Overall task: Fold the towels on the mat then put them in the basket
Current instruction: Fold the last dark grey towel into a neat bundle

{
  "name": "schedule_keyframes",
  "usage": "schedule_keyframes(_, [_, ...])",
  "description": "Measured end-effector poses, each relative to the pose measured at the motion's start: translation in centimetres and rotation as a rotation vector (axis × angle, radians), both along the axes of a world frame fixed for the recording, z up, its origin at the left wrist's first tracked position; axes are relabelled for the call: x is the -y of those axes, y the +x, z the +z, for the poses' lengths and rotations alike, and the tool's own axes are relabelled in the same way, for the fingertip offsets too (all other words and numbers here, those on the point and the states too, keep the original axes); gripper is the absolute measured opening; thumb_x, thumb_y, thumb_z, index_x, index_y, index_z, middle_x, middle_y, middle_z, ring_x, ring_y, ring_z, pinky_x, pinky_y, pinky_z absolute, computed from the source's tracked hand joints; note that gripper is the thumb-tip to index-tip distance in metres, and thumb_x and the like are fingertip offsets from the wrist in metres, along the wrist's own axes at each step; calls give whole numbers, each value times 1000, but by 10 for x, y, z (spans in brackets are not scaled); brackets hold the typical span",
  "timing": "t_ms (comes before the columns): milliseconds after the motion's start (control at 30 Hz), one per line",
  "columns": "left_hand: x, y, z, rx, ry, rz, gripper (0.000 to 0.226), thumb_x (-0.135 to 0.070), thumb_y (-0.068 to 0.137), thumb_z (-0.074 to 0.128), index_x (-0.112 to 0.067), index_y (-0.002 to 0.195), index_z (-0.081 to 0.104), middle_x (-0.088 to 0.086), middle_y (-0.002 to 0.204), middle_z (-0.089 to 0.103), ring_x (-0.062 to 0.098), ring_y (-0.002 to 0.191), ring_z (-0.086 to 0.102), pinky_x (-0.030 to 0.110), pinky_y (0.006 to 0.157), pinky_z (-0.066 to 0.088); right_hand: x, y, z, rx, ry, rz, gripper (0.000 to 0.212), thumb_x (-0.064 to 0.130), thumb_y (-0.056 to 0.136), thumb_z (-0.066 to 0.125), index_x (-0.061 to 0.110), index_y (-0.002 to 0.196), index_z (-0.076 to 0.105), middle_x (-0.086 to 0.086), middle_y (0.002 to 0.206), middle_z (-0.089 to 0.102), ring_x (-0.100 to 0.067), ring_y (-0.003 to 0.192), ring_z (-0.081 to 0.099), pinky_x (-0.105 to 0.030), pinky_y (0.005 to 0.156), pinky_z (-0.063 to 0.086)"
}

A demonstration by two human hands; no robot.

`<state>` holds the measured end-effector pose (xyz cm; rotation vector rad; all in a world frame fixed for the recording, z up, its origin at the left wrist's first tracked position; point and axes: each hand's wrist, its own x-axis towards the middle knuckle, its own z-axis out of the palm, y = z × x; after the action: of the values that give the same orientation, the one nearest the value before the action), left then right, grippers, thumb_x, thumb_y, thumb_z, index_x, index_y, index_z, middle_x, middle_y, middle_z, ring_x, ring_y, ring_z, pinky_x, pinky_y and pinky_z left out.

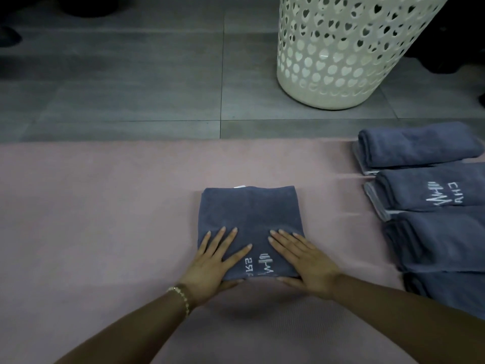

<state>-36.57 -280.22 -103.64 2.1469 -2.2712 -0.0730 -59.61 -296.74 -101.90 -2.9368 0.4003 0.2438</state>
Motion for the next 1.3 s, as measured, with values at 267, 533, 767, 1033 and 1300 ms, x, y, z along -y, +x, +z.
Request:
schedule_keyframes(267, [7, -1, 13, -61, 167, 59, 70, -56, 89, 24, -32, 151, 3, 9, 145, 42, 32, 133, 37, 48, 109, 30, 12, -3, 8, 25, 46, -28, 77, 64, 93, 22, 16, 151, 10, 0, 152, 28, -10, 140, 23, -24, 116, 10])
schedule_keyframes(533, [31, 24, 95, -758, 530, 125, 38, -40, 98, 42, -11, 112, 61, -3, 110, 62, 5, 99, 54, 18, 95, 39, 18, 16, 76, -94, 807, -334, 12, 24, 95, 55, 21, 92, 67, 9, 91, 66, 13, 78, 55, -8, 78, 39])
schedule_keyframes(767, [3, 41, 102, -1021, 705, 436, 52, -69, 77, 56, -17, 70, 58, -15, 73, 59, 0, 70, 54, 13, 75, 40, 22, 18, 94, -350, 1209, -622, 16, 26, 87, 65, 15, 98, 69, 5, 92, 72, -5, 83, 66, -18, 74, 52])
schedule_keyframes(1033, [-24, 33, 73, -1367, 197, 852, 38, -35, 88, 61, -2, 106, 68, 13, 105, 71, 13, 86, 67, 18, 69, 54, 8, 25, 64, 345, 1395, -1177, 68, 44, 56, 86, 2, 106, 68, -12, 104, 71, -23, 90, 69, -27, 76, 55])
schedule_keyframes(1300, [-4, 10, 49, -1131, -113, 1008, 44, -36, 96, 48, 7, 90, 59, 7, 75, 58, 19, 71, 53, 21, 61, 41, -35, 41, 44, 681, 959, -1407, 30, 33, 88, 64, 5, 90, 55, -1, 77, 58, -17, 74, 55, -24, 63, 43])
